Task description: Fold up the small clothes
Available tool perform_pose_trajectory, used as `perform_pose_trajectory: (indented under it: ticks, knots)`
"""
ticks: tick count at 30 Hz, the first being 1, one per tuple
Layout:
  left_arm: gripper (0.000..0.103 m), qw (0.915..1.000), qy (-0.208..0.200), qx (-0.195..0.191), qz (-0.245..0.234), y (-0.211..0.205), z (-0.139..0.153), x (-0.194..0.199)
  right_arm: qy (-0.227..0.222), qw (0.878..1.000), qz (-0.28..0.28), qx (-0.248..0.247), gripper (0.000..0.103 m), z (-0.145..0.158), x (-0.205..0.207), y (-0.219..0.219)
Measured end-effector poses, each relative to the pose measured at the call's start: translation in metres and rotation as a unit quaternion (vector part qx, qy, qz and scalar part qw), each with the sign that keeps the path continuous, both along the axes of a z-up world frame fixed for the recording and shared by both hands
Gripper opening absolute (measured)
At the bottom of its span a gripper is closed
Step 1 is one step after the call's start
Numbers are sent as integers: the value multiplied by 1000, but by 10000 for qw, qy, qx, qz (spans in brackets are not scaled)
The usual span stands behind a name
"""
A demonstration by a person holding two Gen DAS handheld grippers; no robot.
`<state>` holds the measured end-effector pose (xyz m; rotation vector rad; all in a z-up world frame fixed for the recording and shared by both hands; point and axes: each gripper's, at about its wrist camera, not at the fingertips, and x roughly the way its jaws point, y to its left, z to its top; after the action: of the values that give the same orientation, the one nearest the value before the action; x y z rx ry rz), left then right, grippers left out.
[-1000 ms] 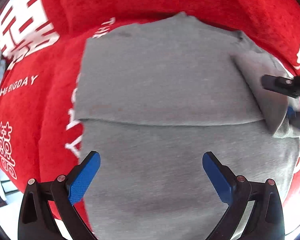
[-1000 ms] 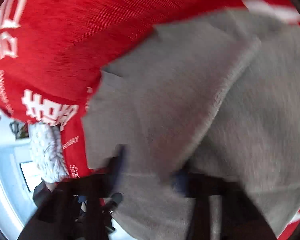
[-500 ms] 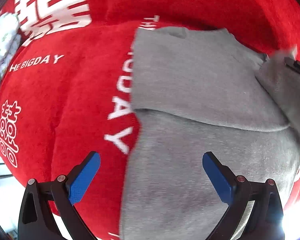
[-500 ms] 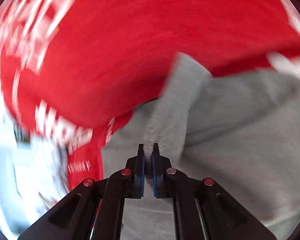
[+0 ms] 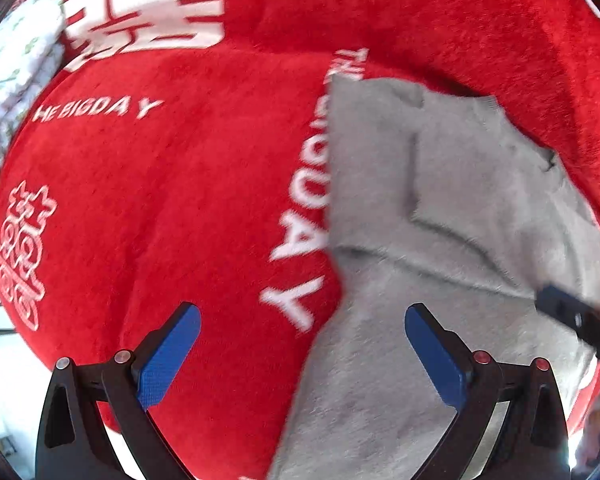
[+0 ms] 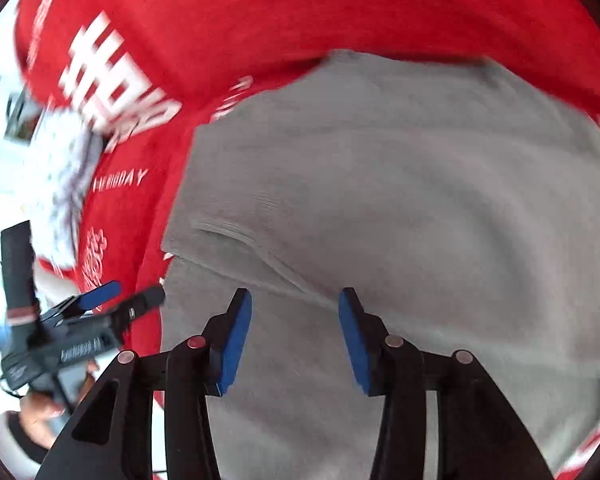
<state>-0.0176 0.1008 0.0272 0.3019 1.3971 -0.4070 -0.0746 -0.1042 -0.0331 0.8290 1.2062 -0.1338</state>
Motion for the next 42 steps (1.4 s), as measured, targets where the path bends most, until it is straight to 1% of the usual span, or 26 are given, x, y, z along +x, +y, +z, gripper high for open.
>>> perform_pose_trajectory:
  ticks: [2, 4, 7, 10, 11, 12, 13, 15, 16, 17, 19, 21, 23, 27, 29, 30, 31, 32, 33, 34, 35, 36, 37, 39, 41, 42]
  knots:
    - [102, 9996, 75, -245, -92, -16, 2, 5, 124, 9973, -665, 273, 49, -3, -30, -20]
    - [102, 9989, 121, -434, -153, -31, 3, 10, 227, 9881, -1442, 481, 49, -7, -72, -44]
    - [102, 9981, 113, -558, -241, -56, 2, 16, 172, 9632, -2611, 614, 49, -14, -126, -81]
    - [102, 9980, 89, -567, -277, -75, -3, 19, -37, 9340, -3425, 1015, 49, -29, -151, -107]
    - [102, 9982, 84, -523, -293, -79, -6, 19, -78, 9280, -3550, 1127, 37, -34, -154, -113]
    - [102, 9985, 96, -422, -330, -84, -10, 19, -100, 9250, -3601, 1207, 6, -35, -156, -121]
    - [102, 9987, 98, -357, -350, -86, -12, 18, -181, 9270, -3556, 1179, 6, -33, -155, -125]
    - [102, 9989, 96, -258, -367, -89, -13, 15, -420, 9403, -3238, 956, 6, -20, -160, -135]
    - [102, 9989, 97, -264, -383, -88, -12, 13, -449, 9482, -3040, 804, 6, -15, -160, -138]
    - [102, 9988, 95, -259, -412, -88, -11, 10, -414, 9519, -2951, 711, 6, -13, -165, -143]
    - [102, 9986, 104, -203, -483, -88, -12, 4, -270, 9542, -2910, 643, 6, -17, -175, -153]
    - [102, 9985, 136, -114, -527, -88, -15, 0, -196, 9519, -2999, 599, 6, -20, -186, -159]
    - [102, 9984, 162, -156, -518, -88, -16, -2, -265, 9485, -3054, 795, 6, -27, -193, -166]
    - [102, 9966, 357, -444, -591, -97, -16, -3, -148, 9522, -2867, 1041, 9, -35, -203, -168]
    - [101, 9952, 492, -547, -649, -104, -19, -5, -87, 9531, -2831, 1063, 13, -31, -205, -165]
    - [92, 9948, 538, -566, -659, -108, -21, -6, -36, 9548, -2778, 1054, 18, -28, -203, -161]
    - [85, 9946, 584, -553, -661, -110, -22, -7, 13, 9574, -2706, 1008, 23, -23, -204, -158]
    - [75, 9944, 649, -503, -666, -113, -25, -8, 78, 9607, -2636, 867, 40, -15, -206, -156]
    - [75, 9949, 644, -415, -660, -114, -28, -9, 83, 9635, -2597, 646, 51, -7, -208, -154]
    - [75, 9949, 618, -425, -668, -114, -28, -8, 35, 9651, -2579, 450, 51, 0, -212, -155]
    - [72, 9948, 608, -452, -679, -115, -27, -9, -18, 9653, -2597, 265, 51, 7, -215, -158]
    - [64, 9947, 602, -467, -688, -115, -27, -10, -61, 9633, -2680, 156, 51, 9, -219, -165]
    - [63, 9947, 591, -452, -715, -116, -25, -12, -78, 9605, -2777, 175, 51, 7, -221, -172]
    - [63, 9945, 574, -459, -750, -116, -25, -14, -122, 9524, -3002, 517, 51, -8, -219, -189]
    - [63, 9945, 550, -459, -763, -116, -25, -15, -196, 9472, -3078, 883, 51, -26, -210, -200]
    - [52, 9946, 532, -463, -762, -116, -24, -16, -170, 9456, -3046, 1129, 46, -36, -203, -203]
